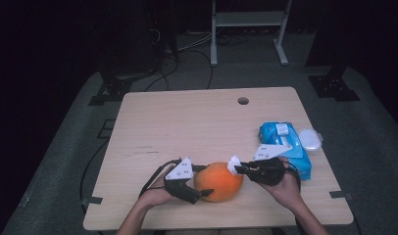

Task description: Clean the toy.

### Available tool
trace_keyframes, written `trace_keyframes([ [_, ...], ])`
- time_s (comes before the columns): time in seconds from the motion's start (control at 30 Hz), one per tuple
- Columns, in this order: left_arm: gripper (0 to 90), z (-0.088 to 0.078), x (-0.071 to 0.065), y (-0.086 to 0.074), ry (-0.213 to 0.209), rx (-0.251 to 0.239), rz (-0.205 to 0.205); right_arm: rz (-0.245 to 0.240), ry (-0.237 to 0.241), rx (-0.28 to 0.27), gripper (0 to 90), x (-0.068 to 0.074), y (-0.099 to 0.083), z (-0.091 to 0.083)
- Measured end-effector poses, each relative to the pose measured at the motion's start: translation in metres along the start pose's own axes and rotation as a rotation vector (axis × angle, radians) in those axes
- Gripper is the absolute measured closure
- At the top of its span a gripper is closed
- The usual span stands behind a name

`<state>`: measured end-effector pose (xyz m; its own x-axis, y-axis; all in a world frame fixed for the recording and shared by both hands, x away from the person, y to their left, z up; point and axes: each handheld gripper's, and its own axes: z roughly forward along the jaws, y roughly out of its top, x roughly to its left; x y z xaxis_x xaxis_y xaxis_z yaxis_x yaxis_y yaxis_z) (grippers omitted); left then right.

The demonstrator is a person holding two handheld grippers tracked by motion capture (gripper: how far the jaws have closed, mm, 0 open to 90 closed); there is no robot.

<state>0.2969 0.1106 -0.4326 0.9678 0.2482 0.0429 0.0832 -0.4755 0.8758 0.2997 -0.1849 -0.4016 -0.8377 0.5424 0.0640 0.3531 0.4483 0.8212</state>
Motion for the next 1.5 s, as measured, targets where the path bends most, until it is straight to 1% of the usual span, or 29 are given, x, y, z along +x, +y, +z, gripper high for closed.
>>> trace_keyframes([
  [0.07, 22.7, 0.002, -0.002, 0.002, -0.001, -0.008, -0.003, 0.042, 0.015, -0.003, 81.6, -0.008, -0.006, -0.001],
  [0.1, 22.4, 0.004, -0.004, 0.005, 0.002, 0.002, 0.012, 0.05, 0.015, -0.001, 81.6, -0.008, -0.007, -0.002],
  [0.17, 21.2, 0.007, -0.007, 0.008, 0.009, 0.008, 0.027, 0.049, 0.014, -0.014, 81.6, -0.005, -0.003, -0.003],
  [0.27, 21.3, 0.008, -0.009, 0.009, 0.014, 0.011, 0.032, 0.024, 0.04, -0.039, 81.6, 0.003, 0.004, -0.002],
  [0.33, 21.6, 0.007, -0.009, 0.008, 0.016, 0.017, 0.033, 0.002, 0.042, -0.032, 81.6, 0.007, 0.007, 0.0],
  [0.37, 21.7, 0.006, -0.009, 0.008, 0.014, 0.015, 0.028, 0.001, 0.041, -0.027, 81.6, 0.007, 0.006, 0.001],
  [0.4, 21.9, 0.006, -0.009, 0.007, 0.013, 0.012, 0.026, 0.007, 0.04, -0.023, 81.5, 0.005, 0.004, 0.001],
  [0.5, 22.2, 0.006, -0.009, 0.007, 0.014, 0.012, 0.025, 0.03, 0.014, -0.001, 81.5, -0.003, -0.004, 0.001],
  [0.53, 22.1, 0.007, -0.009, 0.008, 0.015, 0.011, 0.027, 0.049, 0.012, 0.002, 81.4, -0.007, -0.008, 0.0],
  [0.6, 22.0, 0.008, -0.011, 0.009, 0.02, 0.014, 0.032, 0.071, 0.02, -0.003, 81.5, -0.009, -0.01, -0.001],
  [0.63, 21.5, 0.009, -0.011, 0.01, 0.023, 0.023, 0.043, 0.069, 0.018, -0.006, 81.5, -0.008, -0.009, -0.001],
  [0.67, 21.1, 0.009, -0.011, 0.01, 0.025, 0.017, 0.038, 0.056, 0.017, -0.015, 81.5, -0.005, -0.005, -0.002],
  [0.77, 21.1, 0.009, -0.011, 0.01, 0.021, 0.018, 0.034, 0.029, 0.041, -0.037, 81.5, 0.003, 0.003, -0.002],
  [0.83, 19.9, 0.007, -0.009, 0.01, 0.009, 0.014, 0.018, 0.0, 0.036, -0.027, 81.5, 0.007, 0.005, 0.001],
  [0.87, 19.0, 0.005, -0.008, 0.01, 0.002, 0.006, 0.003, 0.004, 0.042, -0.021, 81.5, 0.007, 0.003, 0.002],
  [0.93, 15.4, 0.001, -0.002, 0.011, 0.001, -0.021, -0.049, 0.012, 0.049, -0.018, 81.5, 0.003, 0.0, 0.002],
  [0.97, 12.6, 0.0, 0.001, 0.01, 0.012, -0.022, -0.09, 0.018, 0.052, -0.017, 81.4, 0.002, -0.001, 0.002],
  [1.0, 10.0, 0.001, 0.004, 0.009, 0.009, -0.021, -0.118, 0.026, 0.056, -0.019, 81.4, 0.001, -0.003, 0.0],
  [1.03, 9.8, 0.003, 0.006, 0.006, -0.005, -0.022, -0.149, 0.028, 0.057, -0.019, 81.4, 0.0, -0.004, -0.001],
  [1.07, 10.0, 0.004, 0.006, 0.005, -0.013, -0.018, -0.158, 0.032, 0.06, -0.018, 81.4, -0.001, -0.005, -0.001],
  [1.1, 11.7, 0.008, 0.003, 0.004, -0.024, -0.004, -0.145, 0.035, 0.062, -0.018, 81.3, -0.001, -0.005, -0.001],
  [1.13, 15.6, 0.008, 0.001, 0.004, -0.023, -0.002, -0.131, 0.037, 0.062, -0.015, 81.1, -0.003, -0.005, 0.0],
  [1.17, 17.5, 0.008, 0.0, 0.005, -0.017, 0.003, -0.124, 0.036, 0.062, -0.013, 81.1, -0.004, -0.005, 0.0],
  [1.2, 19.3, 0.008, -0.001, 0.006, -0.012, 0.004, -0.128, 0.042, 0.062, -0.012, 81.1, -0.005, -0.006, 0.0],
  [1.23, 21.2, 0.008, -0.001, 0.007, -0.011, 0.008, -0.12, 0.057, 0.067, -0.012, 81.1, -0.006, -0.007, 0.0],
  [1.3, 23.0, 0.009, -0.003, 0.008, -0.009, 0.014, -0.108, 0.058, 0.067, -0.016, 81.2, -0.006, -0.008, -0.001],
  [1.37, 23.5, 0.01, -0.005, 0.009, -0.01, 0.018, -0.104, 0.058, 0.059, -0.02, 81.4, -0.002, -0.006, -0.003],
  [1.4, 23.5, 0.01, -0.006, 0.009, -0.009, 0.018, -0.099, 0.046, 0.056, -0.027, 81.4, 0.001, -0.003, -0.003],
  [1.5, 23.0, 0.01, -0.008, 0.01, -0.008, 0.03, -0.076, 0.014, 0.069, -0.041, 81.4, 0.011, 0.004, -0.001],
])
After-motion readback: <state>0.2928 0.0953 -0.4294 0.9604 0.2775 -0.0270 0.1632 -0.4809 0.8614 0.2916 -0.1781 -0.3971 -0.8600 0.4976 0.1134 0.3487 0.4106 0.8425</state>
